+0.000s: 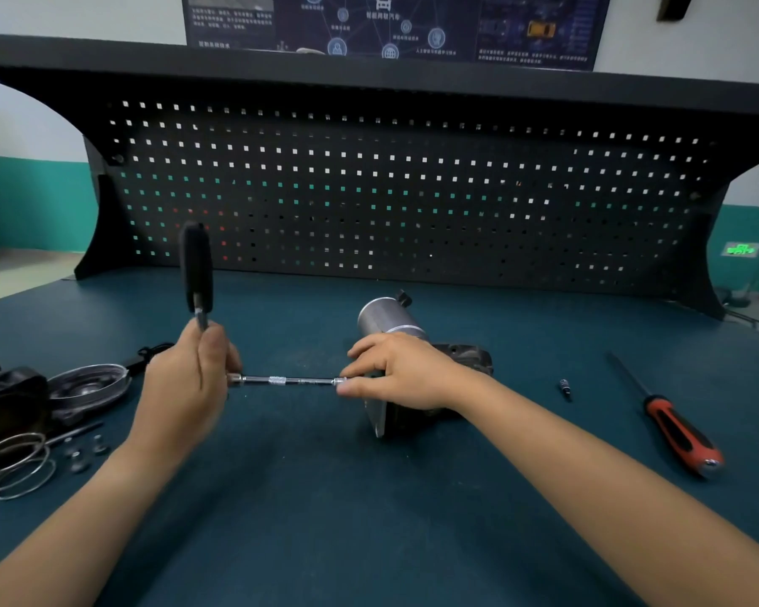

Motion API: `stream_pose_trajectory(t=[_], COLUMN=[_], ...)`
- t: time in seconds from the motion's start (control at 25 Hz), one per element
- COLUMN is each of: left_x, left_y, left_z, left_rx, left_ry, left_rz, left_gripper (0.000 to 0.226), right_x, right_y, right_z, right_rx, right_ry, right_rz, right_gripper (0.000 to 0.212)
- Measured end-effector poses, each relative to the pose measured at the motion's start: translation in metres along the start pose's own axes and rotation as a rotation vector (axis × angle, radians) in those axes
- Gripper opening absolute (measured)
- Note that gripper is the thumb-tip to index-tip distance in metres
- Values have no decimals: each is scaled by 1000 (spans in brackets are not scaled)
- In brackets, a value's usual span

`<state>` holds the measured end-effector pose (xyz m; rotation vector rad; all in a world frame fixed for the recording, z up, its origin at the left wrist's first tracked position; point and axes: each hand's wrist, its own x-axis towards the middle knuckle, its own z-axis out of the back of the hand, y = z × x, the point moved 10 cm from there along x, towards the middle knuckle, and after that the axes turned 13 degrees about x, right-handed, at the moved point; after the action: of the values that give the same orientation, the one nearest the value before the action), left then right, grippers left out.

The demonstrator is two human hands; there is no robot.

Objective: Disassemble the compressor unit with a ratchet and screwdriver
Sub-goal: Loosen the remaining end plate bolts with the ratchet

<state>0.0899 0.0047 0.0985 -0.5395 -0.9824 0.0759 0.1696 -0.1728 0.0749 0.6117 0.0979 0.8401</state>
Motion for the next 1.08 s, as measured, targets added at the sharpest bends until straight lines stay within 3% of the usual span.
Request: stream_pose_trajectory(t=[0.08, 0.16, 0.36, 0.52, 0.6, 0.72, 0.8, 0.92, 1.08], left_x=[-4, -3, -1, -6, -4, -3, -5, 0, -2], left_y=[-16, -15, 26, 42, 31, -7, -16, 0, 38], left_z=[12, 14, -22, -38, -29, 6, 13, 2, -39], left_rx=[4, -1, 42, 75, 42, 6, -8, 12, -1], left_ry=[-83, -88, 162, 303, 202, -58, -96, -8, 254], left_rz=[-193, -201, 237, 370, 262, -115, -207, -19, 325], left_gripper=[54, 52, 55, 56, 58, 50, 45, 53, 50], right_x=[1, 2, -2, -1, 0, 1, 1, 1, 0], right_y=[-3, -2, 2, 10, 8, 7, 3, 0, 2], right_z=[-3, -4, 1, -2, -2, -2, -3, -2, 1], right_rx=[20, -8, -25, -105, -97, -10, 35, 0, -17], right_ry=[49, 66, -1, -5, -9, 5, 23, 18, -4], right_rz=[-43, -50, -4, 78, 69, 61, 24, 2, 21], right_gripper=[29, 30, 33, 23, 24, 25, 27, 28, 24])
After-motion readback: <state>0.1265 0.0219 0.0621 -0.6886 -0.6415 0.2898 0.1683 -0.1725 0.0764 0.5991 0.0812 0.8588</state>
